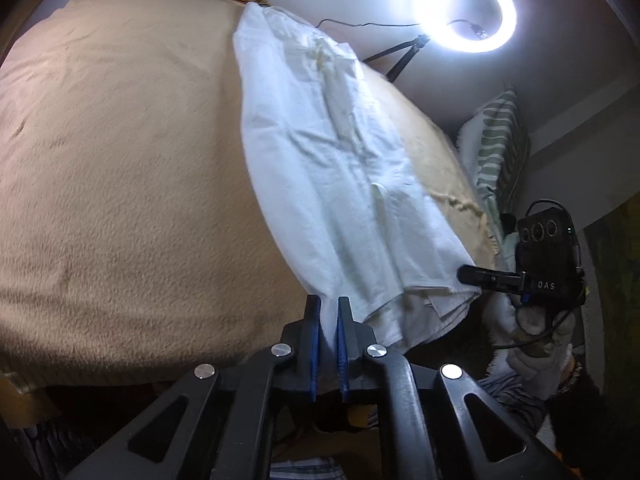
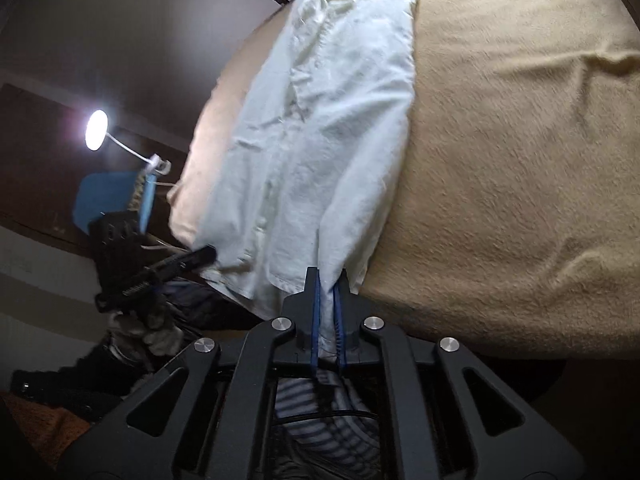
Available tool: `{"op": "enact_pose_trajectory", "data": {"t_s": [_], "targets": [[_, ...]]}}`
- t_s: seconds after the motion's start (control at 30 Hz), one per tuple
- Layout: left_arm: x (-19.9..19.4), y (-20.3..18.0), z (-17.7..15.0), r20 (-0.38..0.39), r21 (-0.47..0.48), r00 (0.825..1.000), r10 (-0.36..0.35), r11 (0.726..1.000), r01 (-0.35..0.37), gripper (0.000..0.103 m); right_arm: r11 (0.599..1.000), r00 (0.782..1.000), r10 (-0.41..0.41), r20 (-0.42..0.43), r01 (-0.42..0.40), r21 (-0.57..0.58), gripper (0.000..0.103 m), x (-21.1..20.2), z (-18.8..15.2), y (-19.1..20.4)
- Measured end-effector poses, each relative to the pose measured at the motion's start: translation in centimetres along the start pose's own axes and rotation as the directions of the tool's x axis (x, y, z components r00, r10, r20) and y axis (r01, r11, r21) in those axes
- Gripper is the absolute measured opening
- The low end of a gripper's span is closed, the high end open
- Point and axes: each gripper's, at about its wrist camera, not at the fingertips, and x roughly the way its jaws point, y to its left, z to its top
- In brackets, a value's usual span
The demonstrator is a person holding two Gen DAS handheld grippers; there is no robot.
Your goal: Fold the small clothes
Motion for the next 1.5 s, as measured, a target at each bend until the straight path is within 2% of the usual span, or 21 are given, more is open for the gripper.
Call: {"op": "enact_pose_trajectory", "data": {"t_s": [0.23,0.4,0.63,0.8,1.0,1.07,1.13,1.17,1.23,1.27,1.3,1.4,1.5], "targets": [[-2.1,-0.9,3.7,0.035,-0.033,0.994,-0.104,0.994,0.105,0.004,0.993,0.984,0.105,0.141,-0.112,0.046,0.007,-2.8,1.8,0.8],[-3.0,-1.7,7.7,0.084,-0.020,0.987,-0.134,0.991,0.136,0.004,0.992,0.968,0.107,0.228,-0.119,0.039,0.007,-4.2,4.2,1.7],[-2.3,-1.0,12.9,0.147,-0.029,0.983,-0.111,0.993,0.117,0.004,0.996,0.962,0.065,0.266,-0.080,0.048,0.007,-3.7,9.5,1.9],[-0.6,0.5,16.3,0.163,-0.054,0.985,-0.062,0.996,0.072,0.004,0.994,0.960,0.056,0.273,-0.079,0.074,0.007,-2.3,12.9,1.2],[1.7,2.3,18.5,0.149,-0.089,0.988,-0.040,0.995,0.053,0.004,0.994,0.967,0.011,0.255,-0.038,0.102,0.007,-0.1,15.7,-0.2],[2.4,2.6,19.0,0.149,-0.095,0.988,-0.031,0.994,0.045,0.005,0.988,0.966,0.024,0.259,-0.063,0.143,0.008,0.2,16.2,-1.2],[2.7,2.6,19.6,0.158,-0.091,0.987,-0.007,0.996,0.022,0.025,0.980,0.963,0.017,0.268,-0.069,0.188,0.009,0.1,16.7,-2.4],[2.6,2.6,19.9,0.171,-0.096,0.985,0.006,0.995,0.011,0.033,0.977,0.965,0.014,0.263,-0.069,0.204,0.014,0.0,17.0,-2.9],[1.9,2.7,20.5,0.217,-0.104,0.976,0.014,0.995,0.009,0.050,0.974,0.964,0.006,0.267,-0.067,0.218,0.032,-0.5,17.3,-3.7],[1.4,2.8,20.8,0.240,-0.107,0.971,0.019,0.994,0.007,0.051,0.976,0.957,-0.013,0.291,-0.051,0.210,0.047,-1.1,17.3,-3.9],[1.0,2.9,21.0,0.257,-0.107,0.966,0.025,0.994,0.003,0.051,0.980,0.951,-0.031,0.307,-0.031,0.197,0.051,-1.6,17.3,-3.8],[0.6,3.2,21.1,0.280,-0.091,0.959,0.053,0.995,-0.029,0.051,0.987,0.949,-0.063,0.310,0.013,0.160,0.051,-2.2,17.2,-3.9],[1.8,3.7,20.5,0.239,-0.076,0.967,0.087,0.995,-0.071,0.051,0.988,0.956,-0.126,0.266,0.098,0.117,0.051,-1.4,17.0,-3.8]]}}
